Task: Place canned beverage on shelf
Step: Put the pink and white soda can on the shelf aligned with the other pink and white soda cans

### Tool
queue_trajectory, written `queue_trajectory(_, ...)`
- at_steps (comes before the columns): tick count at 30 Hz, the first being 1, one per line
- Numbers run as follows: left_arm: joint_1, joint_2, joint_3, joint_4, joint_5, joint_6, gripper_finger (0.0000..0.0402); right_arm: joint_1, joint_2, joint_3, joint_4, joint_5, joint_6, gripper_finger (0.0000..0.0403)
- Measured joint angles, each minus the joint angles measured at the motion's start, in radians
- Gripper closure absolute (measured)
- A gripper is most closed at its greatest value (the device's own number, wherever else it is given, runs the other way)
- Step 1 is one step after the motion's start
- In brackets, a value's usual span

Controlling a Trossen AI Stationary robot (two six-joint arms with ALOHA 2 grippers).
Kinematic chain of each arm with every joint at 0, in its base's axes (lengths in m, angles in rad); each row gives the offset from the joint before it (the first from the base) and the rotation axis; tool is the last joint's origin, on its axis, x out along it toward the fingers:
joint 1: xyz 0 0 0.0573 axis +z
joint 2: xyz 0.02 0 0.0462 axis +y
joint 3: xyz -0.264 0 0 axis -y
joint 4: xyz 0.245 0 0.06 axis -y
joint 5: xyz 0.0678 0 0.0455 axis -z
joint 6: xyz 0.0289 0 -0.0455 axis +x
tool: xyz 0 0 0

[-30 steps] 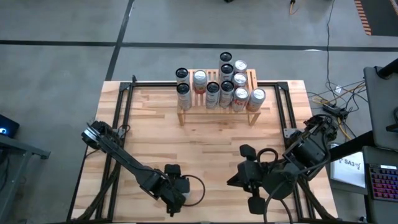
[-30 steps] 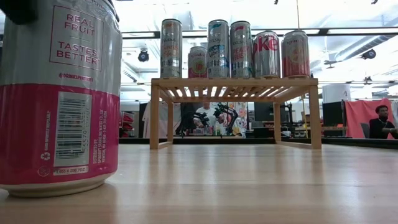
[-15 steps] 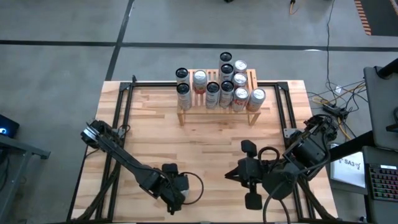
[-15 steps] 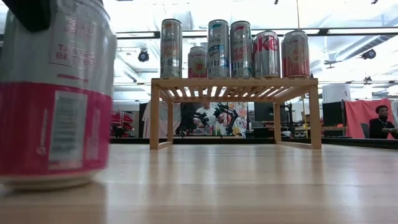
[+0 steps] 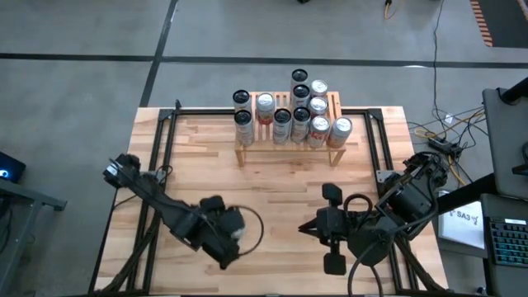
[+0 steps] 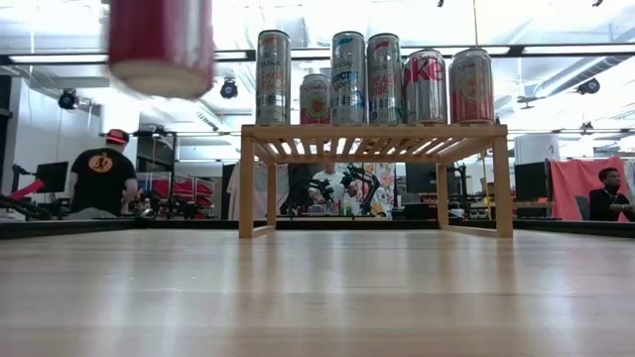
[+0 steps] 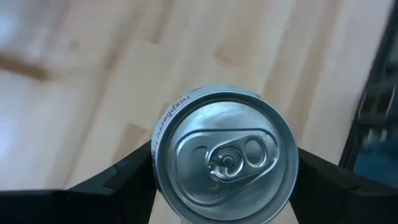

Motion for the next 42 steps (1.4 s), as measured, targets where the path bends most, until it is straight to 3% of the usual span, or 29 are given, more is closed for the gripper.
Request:
queue_trajectory(10,0.141,0.0,0.262,-0.229,-0.196,-0.441,0.0132,0.0,0.0,-0.002,-0.012,0.049,0.004,0.039)
queue_trajectory(16,0.177,0.0,0.362,-0.249,-0.201,-0.508,0.0132,-0.002,0.017,-0.026,-0.117,0.299,0.101,0.039)
queue_trajectory(23,0.193,0.0,0.442,-0.251,-0.249,-0.499,0.0132,-0.026,0.018,-0.111,-0.064,0.337,0.085,0.039)
queue_trajectory(25,0.197,0.001,0.459,-0.248,-0.246,-0.487,0.0132,-0.037,0.018,-0.136,-0.014,0.292,0.025,0.039)
queue_trajectory(29,0.199,0.001,0.493,-0.244,-0.232,-0.476,0.0132,-0.072,0.012,-0.151,0.113,0.039,-0.161,0.039)
queue_trajectory(32,0.199,0.001,0.52,-0.243,-0.214,-0.468,0.0132,-0.104,-0.013,-0.151,0.238,-0.066,-0.32,0.039)
queue_trajectory(37,0.198,0.001,0.549,-0.269,-0.213,-0.462,0.0132,-0.182,-0.059,-0.172,0.308,-0.109,-0.461,0.039)
queue_trajectory(42,0.207,0.001,0.556,-0.286,-0.212,-0.449,0.0132,-0.28,-0.111,-0.328,0.394,-0.214,-0.471,0.039)
